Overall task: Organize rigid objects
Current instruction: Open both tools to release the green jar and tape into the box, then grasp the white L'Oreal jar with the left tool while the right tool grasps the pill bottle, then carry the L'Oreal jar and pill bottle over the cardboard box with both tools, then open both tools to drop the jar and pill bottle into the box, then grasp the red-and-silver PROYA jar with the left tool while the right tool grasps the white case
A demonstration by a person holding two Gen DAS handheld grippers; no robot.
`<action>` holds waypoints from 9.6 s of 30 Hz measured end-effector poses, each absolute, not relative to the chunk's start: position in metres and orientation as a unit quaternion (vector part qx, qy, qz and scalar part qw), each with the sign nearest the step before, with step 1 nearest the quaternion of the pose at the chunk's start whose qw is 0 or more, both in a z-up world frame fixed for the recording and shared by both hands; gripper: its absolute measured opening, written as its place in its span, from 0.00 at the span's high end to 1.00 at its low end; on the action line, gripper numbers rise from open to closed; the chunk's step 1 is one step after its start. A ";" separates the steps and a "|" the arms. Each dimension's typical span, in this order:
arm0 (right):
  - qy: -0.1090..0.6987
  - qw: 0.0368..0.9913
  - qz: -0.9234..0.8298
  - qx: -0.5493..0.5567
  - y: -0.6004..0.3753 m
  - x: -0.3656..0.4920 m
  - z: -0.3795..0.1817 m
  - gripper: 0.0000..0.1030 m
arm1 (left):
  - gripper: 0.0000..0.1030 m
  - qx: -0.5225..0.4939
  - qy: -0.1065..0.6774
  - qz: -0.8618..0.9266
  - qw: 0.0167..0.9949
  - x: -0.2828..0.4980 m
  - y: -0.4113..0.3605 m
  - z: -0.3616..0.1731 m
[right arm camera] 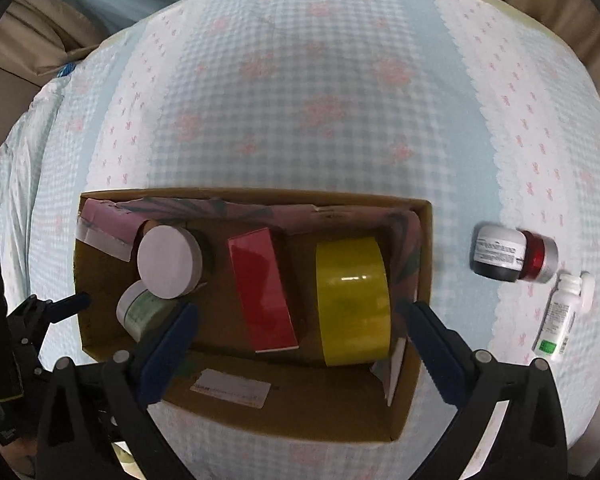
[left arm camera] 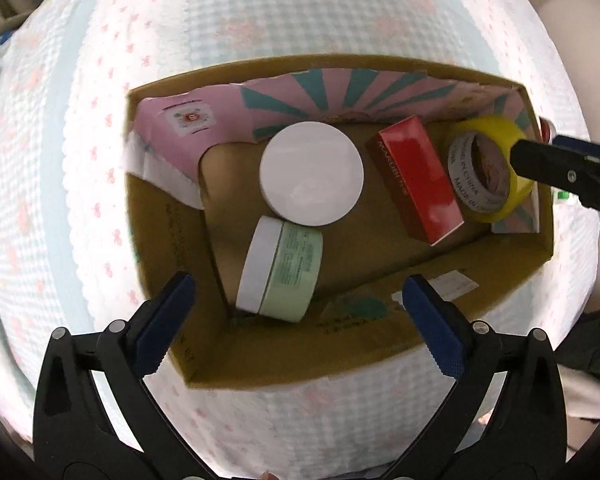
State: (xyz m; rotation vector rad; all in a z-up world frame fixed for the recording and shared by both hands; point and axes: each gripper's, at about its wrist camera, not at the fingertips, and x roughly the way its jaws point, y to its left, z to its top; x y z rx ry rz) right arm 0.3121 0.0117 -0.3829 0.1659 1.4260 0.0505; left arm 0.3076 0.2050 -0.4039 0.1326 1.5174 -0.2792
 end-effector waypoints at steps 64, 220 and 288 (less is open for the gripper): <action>0.533 0.832 -0.014 0.154 -0.294 0.106 -0.261 0.00 | 0.00 0.013 0.582 -0.065 0.810 0.212 -0.104 -0.257; 0.634 0.739 0.082 0.212 0.023 0.304 -0.401 0.01 | 0.01 0.107 0.650 -0.226 0.718 0.287 0.175 -0.385; 0.487 0.867 -0.051 0.092 -0.324 0.110 -0.278 0.01 | 0.01 -0.008 0.508 -0.131 0.851 0.191 -0.126 -0.263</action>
